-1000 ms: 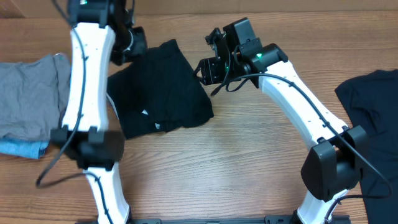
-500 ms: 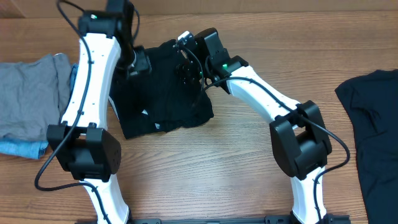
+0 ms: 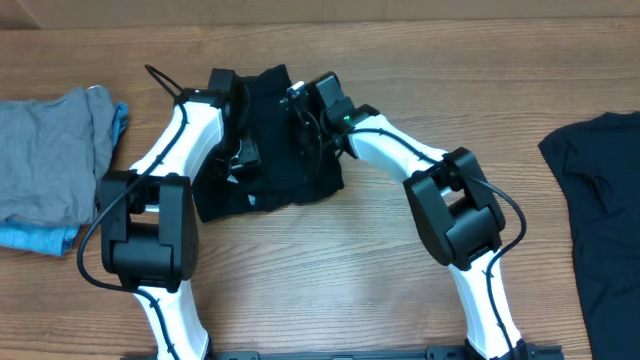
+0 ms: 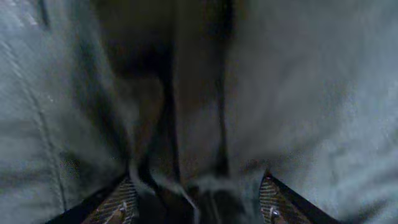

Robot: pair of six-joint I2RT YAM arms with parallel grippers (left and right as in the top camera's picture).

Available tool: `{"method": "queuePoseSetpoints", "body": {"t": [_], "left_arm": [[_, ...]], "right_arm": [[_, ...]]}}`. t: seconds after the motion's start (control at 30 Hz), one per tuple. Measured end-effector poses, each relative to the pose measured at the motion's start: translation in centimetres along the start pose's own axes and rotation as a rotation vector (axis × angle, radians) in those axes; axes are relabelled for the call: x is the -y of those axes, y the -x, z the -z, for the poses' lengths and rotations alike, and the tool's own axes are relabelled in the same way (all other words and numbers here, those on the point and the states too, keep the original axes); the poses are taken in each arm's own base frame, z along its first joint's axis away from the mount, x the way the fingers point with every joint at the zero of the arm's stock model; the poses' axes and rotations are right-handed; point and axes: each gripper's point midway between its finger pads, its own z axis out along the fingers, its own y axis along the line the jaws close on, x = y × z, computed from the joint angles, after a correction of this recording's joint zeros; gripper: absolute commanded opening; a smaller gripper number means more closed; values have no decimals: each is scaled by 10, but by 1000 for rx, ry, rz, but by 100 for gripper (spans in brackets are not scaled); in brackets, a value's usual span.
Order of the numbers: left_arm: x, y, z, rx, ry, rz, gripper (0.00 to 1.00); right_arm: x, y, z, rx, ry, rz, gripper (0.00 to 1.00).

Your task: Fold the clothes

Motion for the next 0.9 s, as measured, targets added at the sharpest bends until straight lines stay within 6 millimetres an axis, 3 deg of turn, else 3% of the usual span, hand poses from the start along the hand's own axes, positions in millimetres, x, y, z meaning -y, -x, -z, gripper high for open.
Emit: {"method": "queuePoseSetpoints", "body": {"t": [0.07,0.27,0.47,0.6,0.67,0.73,0.8,0.83,0.9], "left_arm": [[-2,6,-5,38,16,-15,68],[0,25,-5,118,20,-118,68],[4,43,-3,194,25,-244,72],[8,55,0,247,26,-323,72],[12,61,2,275,27,-381,75],[21,68,5,320,27,-433,79],[40,68,9,359,41,-507,82],[48,66,10,367,54,-537,85],[58,60,17,375,121,-567,90]], "right_arm": [[5,-9,5,-51,-3,-24,62],[4,-37,27,-232,-23,-63,64],[-6,-89,61,-508,-20,-172,44],[-11,-106,72,-593,-28,-260,33],[-13,-110,75,-614,-31,-307,34],[-13,-106,75,-598,-40,-334,40],[-11,-93,83,-549,-47,-344,56],[-9,-80,93,-503,-51,-349,72],[3,-37,134,-337,-65,-356,88]]}}
